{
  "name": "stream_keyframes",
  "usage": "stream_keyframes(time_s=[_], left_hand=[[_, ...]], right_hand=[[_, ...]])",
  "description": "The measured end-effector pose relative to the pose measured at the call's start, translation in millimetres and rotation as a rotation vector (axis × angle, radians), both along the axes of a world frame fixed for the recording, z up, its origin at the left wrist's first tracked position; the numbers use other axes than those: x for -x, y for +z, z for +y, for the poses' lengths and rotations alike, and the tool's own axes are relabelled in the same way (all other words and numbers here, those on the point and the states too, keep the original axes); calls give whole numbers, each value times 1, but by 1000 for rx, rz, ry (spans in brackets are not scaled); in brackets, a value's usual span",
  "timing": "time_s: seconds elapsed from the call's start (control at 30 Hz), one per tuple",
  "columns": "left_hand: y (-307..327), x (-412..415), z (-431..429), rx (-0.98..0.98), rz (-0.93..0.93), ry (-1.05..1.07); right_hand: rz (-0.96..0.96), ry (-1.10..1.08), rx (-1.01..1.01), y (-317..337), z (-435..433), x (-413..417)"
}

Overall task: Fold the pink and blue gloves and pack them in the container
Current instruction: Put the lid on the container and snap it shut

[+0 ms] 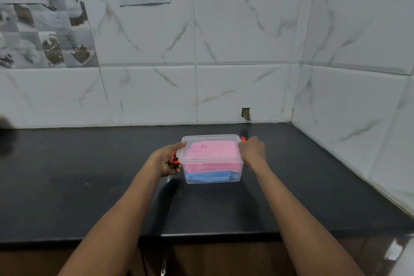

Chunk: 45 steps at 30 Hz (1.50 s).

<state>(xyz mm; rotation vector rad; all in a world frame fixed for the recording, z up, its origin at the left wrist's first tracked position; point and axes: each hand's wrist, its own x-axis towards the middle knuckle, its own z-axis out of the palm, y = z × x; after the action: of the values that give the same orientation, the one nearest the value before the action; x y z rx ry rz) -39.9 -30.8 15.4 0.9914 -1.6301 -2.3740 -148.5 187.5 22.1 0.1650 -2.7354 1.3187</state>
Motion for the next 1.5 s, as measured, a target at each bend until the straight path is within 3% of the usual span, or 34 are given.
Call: stream_keyframes(time_s=[0.2, 0.37, 0.6, 0.8, 1.07, 1.23, 1.5], left_hand=[[0, 1, 5, 80, -2, 31], [2, 8, 23, 347, 16, 152], [11, 7, 28, 654, -122, 66], [11, 14, 33, 816, -136, 79], [24, 9, 41, 1105, -278, -115], [10, 14, 36, 924, -119, 40], [7, 7, 33, 955, -77, -23]], right_hand=[[114, 5, -231, 2, -5, -3], [127, 8, -247, 3, -4, -3], [130, 21, -257, 2, -3, -3], [128, 15, -255, 1, -4, -2], [118, 44, -297, 4, -4, -3], [123, 53, -303, 6, -3, -6], [88, 43, -230, 4, 0, -11]])
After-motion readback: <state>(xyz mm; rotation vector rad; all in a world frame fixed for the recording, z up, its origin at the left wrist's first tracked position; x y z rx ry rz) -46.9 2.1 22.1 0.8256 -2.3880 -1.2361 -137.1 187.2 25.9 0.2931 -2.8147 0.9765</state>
